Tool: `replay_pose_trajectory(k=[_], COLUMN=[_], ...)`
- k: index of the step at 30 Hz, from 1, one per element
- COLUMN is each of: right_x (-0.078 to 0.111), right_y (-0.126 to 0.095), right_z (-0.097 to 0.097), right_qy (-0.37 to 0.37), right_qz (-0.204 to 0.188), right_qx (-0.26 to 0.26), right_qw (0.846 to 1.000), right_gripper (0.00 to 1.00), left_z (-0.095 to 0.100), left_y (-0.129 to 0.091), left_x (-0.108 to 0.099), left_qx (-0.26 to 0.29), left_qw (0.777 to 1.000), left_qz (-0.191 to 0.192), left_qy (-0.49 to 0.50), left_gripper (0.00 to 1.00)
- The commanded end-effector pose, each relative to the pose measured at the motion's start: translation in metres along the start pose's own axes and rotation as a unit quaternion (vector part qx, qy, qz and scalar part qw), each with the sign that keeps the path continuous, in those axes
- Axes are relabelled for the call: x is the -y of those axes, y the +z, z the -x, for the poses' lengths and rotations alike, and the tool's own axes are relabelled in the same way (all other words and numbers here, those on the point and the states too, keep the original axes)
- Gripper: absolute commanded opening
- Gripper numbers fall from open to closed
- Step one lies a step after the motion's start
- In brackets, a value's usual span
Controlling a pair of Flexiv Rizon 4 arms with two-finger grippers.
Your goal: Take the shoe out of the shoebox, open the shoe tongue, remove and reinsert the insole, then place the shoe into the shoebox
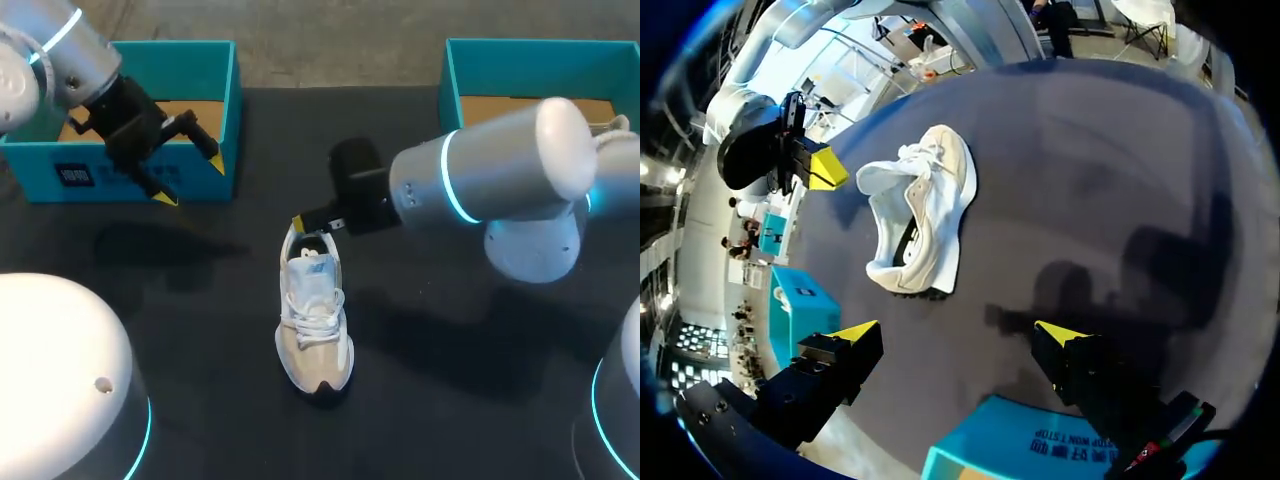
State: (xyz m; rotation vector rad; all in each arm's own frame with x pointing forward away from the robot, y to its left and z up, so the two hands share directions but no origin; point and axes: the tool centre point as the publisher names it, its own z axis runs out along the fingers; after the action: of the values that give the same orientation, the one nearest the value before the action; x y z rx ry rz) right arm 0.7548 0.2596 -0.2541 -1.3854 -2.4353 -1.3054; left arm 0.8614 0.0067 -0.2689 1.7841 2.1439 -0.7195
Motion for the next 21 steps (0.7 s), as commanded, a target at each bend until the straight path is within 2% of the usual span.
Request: replay_pose_trajectory(k=[1, 7, 11, 15, 16, 18, 20, 21], right_x=[0.001, 0.001, 0.0, 0.002, 0.002, 0.0, -0.001, -0.001], right_y=[0.002, 0.002, 0.022, 0.029, 0.029, 0.036, 0.038, 0.04], right_z=[-0.005, -0.005, -0.003, 0.001, 0.001, 0.005, 0.006, 0.006], right_qy=[0.001, 0.001, -0.017, -0.012, -0.012, -0.014, -0.016, -0.018], right_qz=[0.002, 0.002, -0.027, -0.052, -0.052, -0.064, -0.067, -0.078], right_qx=[0.26, 0.26, 0.313, 0.355, 0.355, 0.38, 0.38, 0.4], right_qw=[0.966, 0.966, 0.949, 0.933, 0.933, 0.923, 0.922, 0.913], right_gripper=[0.0, 0.0, 0.0, 0.0, 0.0, 0.0, 0.0, 0.0], left_z=[0.0, 0.0, -0.001, -0.012, -0.012, -0.025, -0.031, -0.034], left_y=[0.0, 0.0, -0.003, -0.009, -0.009, -0.014, -0.017, -0.02], left_x=[0.002, 0.002, -0.006, -0.012, -0.012, -0.02, -0.023, -0.025], left_qx=[-0.002, -0.002, -0.012, -0.021, -0.021, -0.026, -0.024, -0.024], left_qw=[1.0, 1.0, 1.0, 0.999, 0.999, 0.999, 0.998, 0.998], left_qz=[0.003, 0.003, 0.006, 0.009, 0.009, 0.012, 0.014, 0.016], left_qy=[0.0, 0.0, -0.016, -0.026, -0.026, -0.04, -0.047, -0.049], left_gripper=[1.0, 1.0, 1.0, 1.0, 1.0, 1.0, 1.0, 1.0])
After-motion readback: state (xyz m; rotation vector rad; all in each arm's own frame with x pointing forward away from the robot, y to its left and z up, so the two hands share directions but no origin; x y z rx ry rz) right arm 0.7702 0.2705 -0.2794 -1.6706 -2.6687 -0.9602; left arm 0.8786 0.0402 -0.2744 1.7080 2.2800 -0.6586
